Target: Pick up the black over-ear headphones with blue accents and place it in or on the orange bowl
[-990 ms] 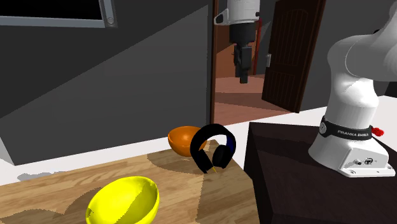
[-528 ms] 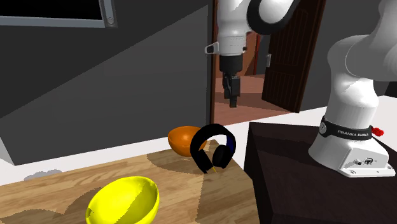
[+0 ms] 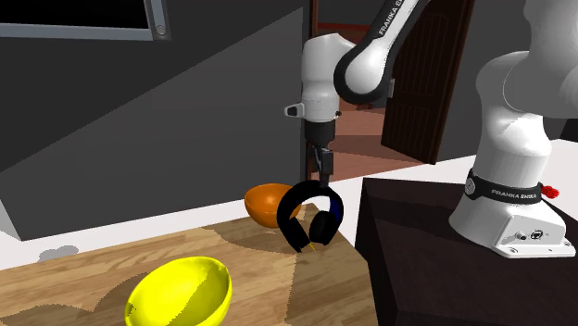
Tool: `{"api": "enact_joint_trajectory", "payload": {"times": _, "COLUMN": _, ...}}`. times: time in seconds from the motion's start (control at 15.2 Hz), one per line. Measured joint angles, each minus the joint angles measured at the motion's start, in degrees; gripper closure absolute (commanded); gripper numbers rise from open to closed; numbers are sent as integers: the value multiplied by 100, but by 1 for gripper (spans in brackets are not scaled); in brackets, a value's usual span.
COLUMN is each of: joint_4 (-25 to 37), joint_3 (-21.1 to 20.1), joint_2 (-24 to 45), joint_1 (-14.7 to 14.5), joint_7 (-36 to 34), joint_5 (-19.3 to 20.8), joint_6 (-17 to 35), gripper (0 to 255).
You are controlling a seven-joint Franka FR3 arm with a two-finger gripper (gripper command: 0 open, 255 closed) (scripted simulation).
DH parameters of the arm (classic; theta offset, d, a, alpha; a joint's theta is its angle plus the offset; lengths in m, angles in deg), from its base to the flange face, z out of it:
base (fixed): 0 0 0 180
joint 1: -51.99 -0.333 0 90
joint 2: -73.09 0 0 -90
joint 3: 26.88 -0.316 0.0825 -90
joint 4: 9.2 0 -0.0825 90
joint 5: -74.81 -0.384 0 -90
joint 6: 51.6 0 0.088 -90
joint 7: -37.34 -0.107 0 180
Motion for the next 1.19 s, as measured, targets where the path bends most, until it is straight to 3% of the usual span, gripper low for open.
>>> {"api": "enact_joint_trajectory", "payload": {"times": 0.53, "joint_4": 96, "joint_3": -54, "joint_2": 870, "joint_1": 1, "joint_7": 286, "joint_5": -319, "joint_6": 778, "gripper": 0}}
{"api": "enact_joint_trajectory", "payload": {"times": 0.92, "joint_4": 93, "joint_3": -57, "joint_2": 931, "joint_1": 17, "joint_7": 322, "joint_5": -346, "joint_6": 844, "gripper": 0}}
{"api": "enact_joint_trajectory", "payload": {"times": 0.99, "joint_4": 93, "joint_3": -57, "joint_2": 931, "joint_1": 17, "joint_7": 322, "joint_5": -346, "joint_6": 844, "gripper": 255}}
{"api": "enact_joint_trajectory", "payload": {"times": 1.19, "joint_4": 95, "joint_3": -58, "joint_2": 925, "joint_1": 16, "joint_7": 323, "joint_5": -346, "joint_6": 844, "gripper": 255}}
